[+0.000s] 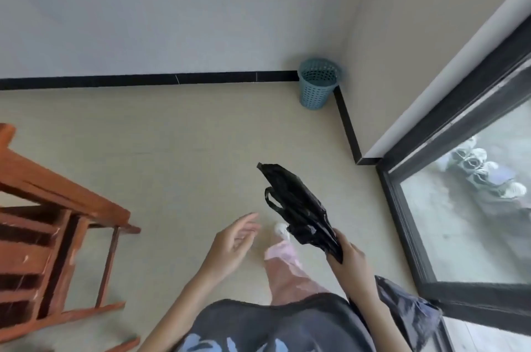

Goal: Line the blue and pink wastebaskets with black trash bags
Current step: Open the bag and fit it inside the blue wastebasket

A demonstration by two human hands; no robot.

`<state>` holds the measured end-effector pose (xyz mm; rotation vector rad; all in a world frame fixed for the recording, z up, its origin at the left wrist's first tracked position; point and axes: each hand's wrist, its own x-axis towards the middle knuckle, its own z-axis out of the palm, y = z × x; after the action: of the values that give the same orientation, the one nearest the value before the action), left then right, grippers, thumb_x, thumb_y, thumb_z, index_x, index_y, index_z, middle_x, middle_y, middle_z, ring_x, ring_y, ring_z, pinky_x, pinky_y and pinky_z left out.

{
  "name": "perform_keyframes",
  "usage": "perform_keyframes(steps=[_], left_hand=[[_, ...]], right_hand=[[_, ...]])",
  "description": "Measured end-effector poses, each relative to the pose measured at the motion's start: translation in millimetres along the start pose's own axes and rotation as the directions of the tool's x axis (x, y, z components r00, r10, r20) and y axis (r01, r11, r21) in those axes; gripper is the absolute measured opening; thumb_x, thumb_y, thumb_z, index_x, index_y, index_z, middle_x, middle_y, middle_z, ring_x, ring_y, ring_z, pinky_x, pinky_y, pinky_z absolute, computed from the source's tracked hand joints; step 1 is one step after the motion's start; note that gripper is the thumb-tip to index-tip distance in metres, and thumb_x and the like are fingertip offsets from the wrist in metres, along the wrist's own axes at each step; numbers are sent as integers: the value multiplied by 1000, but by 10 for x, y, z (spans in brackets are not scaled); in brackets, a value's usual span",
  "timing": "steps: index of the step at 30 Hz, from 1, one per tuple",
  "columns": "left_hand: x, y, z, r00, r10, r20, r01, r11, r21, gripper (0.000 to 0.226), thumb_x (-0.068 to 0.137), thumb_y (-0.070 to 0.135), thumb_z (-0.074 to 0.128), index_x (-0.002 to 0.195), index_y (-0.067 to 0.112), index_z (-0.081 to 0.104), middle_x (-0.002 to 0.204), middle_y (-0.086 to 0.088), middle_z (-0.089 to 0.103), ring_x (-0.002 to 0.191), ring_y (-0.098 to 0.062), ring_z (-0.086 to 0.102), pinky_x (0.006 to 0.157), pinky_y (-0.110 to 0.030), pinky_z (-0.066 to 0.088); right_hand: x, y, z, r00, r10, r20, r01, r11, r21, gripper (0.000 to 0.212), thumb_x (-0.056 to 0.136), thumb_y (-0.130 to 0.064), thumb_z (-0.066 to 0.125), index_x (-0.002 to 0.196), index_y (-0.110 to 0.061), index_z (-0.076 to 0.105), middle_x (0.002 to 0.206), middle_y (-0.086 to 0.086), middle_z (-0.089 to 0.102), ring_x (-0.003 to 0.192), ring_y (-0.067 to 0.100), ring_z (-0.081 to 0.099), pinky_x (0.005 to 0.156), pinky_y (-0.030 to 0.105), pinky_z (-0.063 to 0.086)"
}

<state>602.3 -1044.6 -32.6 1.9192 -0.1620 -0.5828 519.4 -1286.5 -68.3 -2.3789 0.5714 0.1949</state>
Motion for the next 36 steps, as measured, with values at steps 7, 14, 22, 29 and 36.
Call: perform_keyframes(steps=[7,14,22,29,36], left_hand=[[1482,63,-452,983,-125,-134,114,990,-89,47,91,10,52,100,56,57,100,27,64,92,-1,63,89,-17,46],[3091,634,-1220,973,-116,-198,101,991,-82,36,91,9,52,112,38,53,98,14,69,96,1,60,83,-5,42],[5155,963,-2012,997,-70,-16,70,997,22,34,92,5,48,115,31,53,98,17,67,97,5,58,81,-2,40],[6934,1575,-2735,963,14,268,-62,983,174,29,94,15,48,118,32,50,105,14,64,97,4,59,81,-4,40],[8354,1797,-2703,865,-28,501,-127,954,272,34,93,13,50,113,40,49,101,28,63,96,6,59,80,-5,42]], right_hand=[[2055,-463,-193,995,-47,83,51,998,-48,46,83,-18,57,126,-31,47,94,3,68,83,27,62,66,37,51],[4024,-1414,-597,973,-197,117,211,970,-121,45,87,-23,55,130,-29,42,96,2,66,80,25,60,66,40,53],[5487,-2025,-330,998,-16,55,18,999,-33,48,87,-22,56,133,-27,41,95,1,66,78,23,60,68,38,53],[6428,-2557,-274,962,261,-78,-249,959,135,44,86,-21,55,127,-31,44,88,-2,65,73,20,61,66,37,54],[7433,-2730,-327,872,456,-177,-399,873,283,46,86,-21,56,129,-32,43,93,-1,67,78,22,62,67,35,53]])
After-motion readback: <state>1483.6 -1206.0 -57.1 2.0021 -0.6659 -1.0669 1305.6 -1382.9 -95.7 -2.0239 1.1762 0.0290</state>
